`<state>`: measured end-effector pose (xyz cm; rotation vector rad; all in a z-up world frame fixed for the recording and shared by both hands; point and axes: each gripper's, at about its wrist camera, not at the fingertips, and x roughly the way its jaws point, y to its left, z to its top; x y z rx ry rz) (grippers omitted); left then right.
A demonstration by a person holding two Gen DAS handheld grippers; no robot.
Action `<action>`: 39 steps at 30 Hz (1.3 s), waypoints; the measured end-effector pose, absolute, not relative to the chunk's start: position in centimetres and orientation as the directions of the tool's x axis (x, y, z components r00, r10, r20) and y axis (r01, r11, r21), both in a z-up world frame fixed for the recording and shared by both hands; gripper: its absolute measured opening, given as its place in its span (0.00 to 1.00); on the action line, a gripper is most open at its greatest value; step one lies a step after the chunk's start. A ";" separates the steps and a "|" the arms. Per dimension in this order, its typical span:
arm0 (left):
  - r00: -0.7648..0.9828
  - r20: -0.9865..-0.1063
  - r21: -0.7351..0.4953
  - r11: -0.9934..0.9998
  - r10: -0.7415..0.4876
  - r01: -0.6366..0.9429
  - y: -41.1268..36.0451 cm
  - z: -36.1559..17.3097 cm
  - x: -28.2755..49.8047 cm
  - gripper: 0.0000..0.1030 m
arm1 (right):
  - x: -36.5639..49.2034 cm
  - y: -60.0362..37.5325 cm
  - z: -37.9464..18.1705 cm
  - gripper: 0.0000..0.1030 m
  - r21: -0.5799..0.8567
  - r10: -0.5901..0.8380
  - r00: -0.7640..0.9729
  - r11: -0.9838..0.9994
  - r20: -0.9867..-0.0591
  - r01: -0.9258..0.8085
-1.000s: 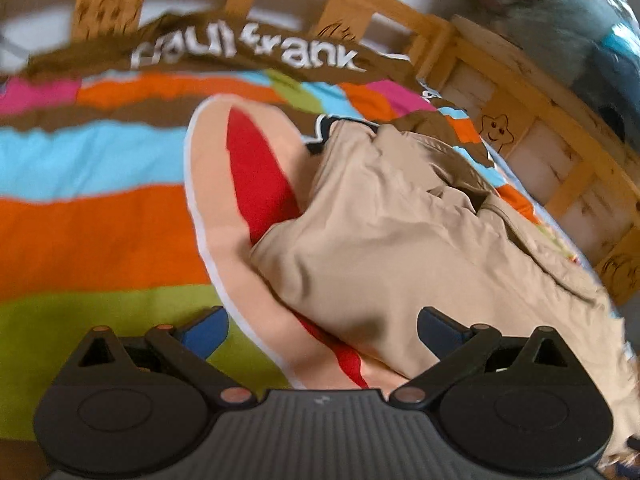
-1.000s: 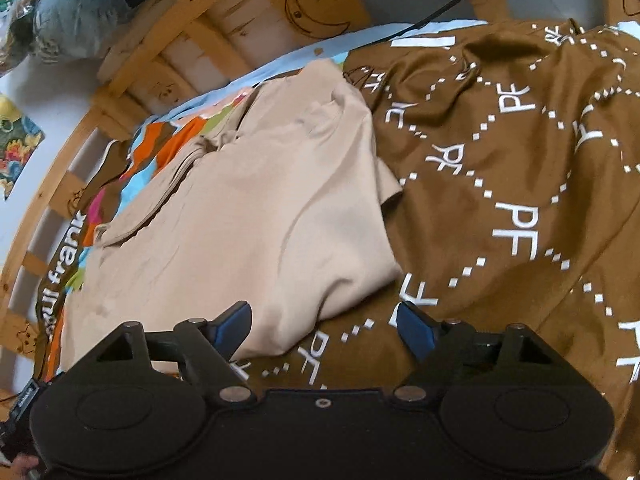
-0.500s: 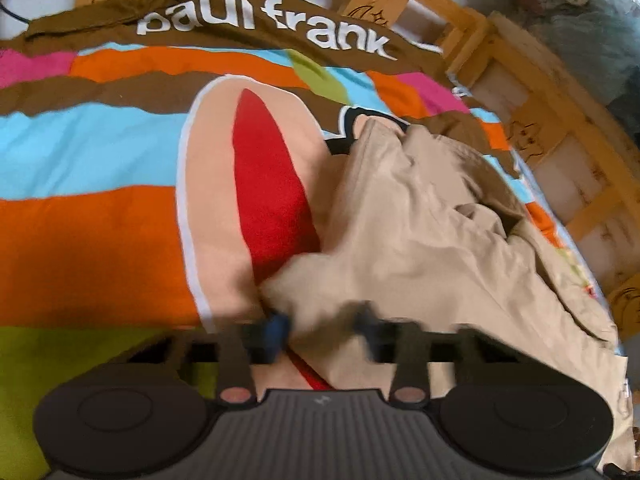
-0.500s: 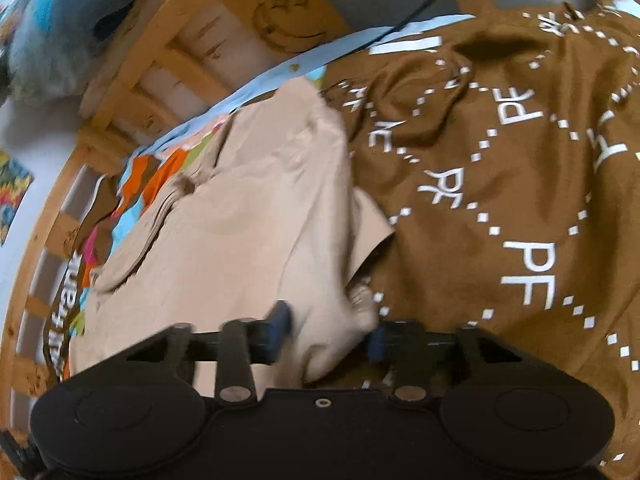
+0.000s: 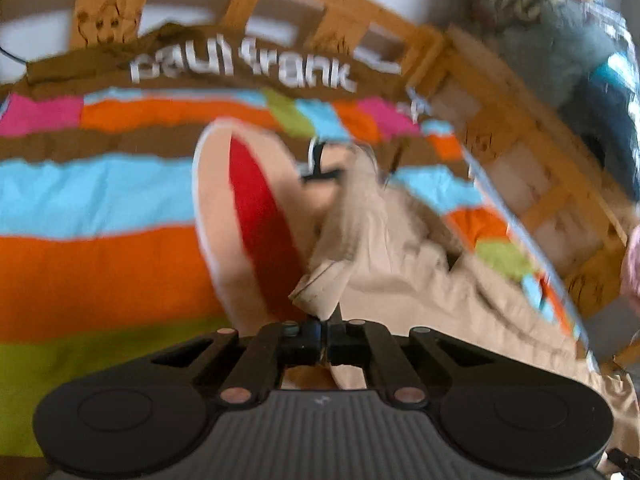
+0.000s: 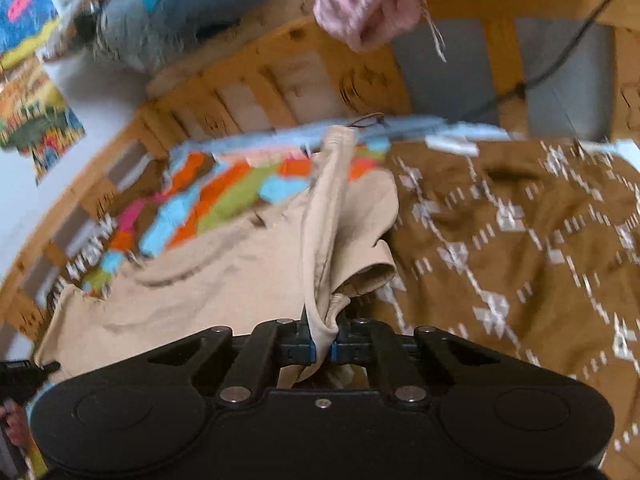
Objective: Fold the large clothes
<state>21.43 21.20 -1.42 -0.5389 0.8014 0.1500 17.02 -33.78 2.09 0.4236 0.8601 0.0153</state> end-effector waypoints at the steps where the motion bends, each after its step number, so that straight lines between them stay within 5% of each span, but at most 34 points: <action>1: 0.685 -0.724 -0.413 0.848 -0.083 -0.333 21.3 -2.5 21.5 0.02 | 16.8 -33.5 1.1 0.08 0.342 0.163 0.641 0.925 -0.750 0.165; 5: 0.678 -0.728 -0.449 0.820 -0.104 -0.356 22.1 -5.0 21.3 0.21 | 16.6 -33.7 -1.6 0.25 0.326 0.106 0.605 0.907 -0.789 0.266; 7: 0.683 -0.724 -0.433 0.835 -0.099 -0.338 21.8 -5.2 21.1 0.43 | 16.5 -34.5 -1.8 0.30 0.359 0.102 0.613 0.880 -0.783 0.312; 10: 0.696 -0.709 -0.445 0.835 -0.107 -0.324 21.3 -5.7 20.7 0.63 | 16.2 -34.4 -0.7 0.44 0.258 -0.052 0.658 0.895 -0.751 0.365; 13: 0.704 -0.695 -0.493 0.810 -0.147 -0.318 21.2 -6.9 20.9 0.64 | 17.0 -32.1 0.8 0.59 0.049 -0.196 0.721 0.951 -0.664 0.304; 16: 0.721 -0.678 -0.494 0.813 -0.140 -0.307 20.8 -7.3 21.1 0.64 | 19.4 -28.2 1.5 0.70 -0.078 -0.133 0.804 0.991 -0.580 0.108; 21: 0.727 -0.675 -0.483 0.820 -0.127 -0.306 20.4 -7.2 21.4 0.64 | 26.0 -19.7 0.4 0.70 -0.101 0.076 0.819 0.982 -0.569 -0.162; 25: 0.732 -0.671 -0.493 0.807 -0.114 -0.326 20.5 -7.3 21.3 0.66 | 29.8 -14.2 -1.5 0.70 -0.167 0.108 0.838 0.959 -0.534 -0.230; 32: 0.735 -0.673 -0.475 0.809 -0.081 -0.346 20.4 -7.3 21.6 0.63 | 31.6 -10.8 -6.1 0.71 -0.286 0.036 0.801 0.924 -0.598 -0.254; 37: 0.743 -0.668 -0.463 0.800 -0.031 -0.382 20.6 -6.9 21.5 0.08 | 30.5 -10.6 -6.6 0.69 -0.303 0.040 0.830 0.920 -0.557 -0.247; 39: 0.774 -0.633 -0.471 0.807 -0.026 -0.358 20.3 -6.0 21.0 0.02 | 29.4 -11.5 -5.2 0.67 -0.256 0.083 0.846 0.934 -0.526 -0.251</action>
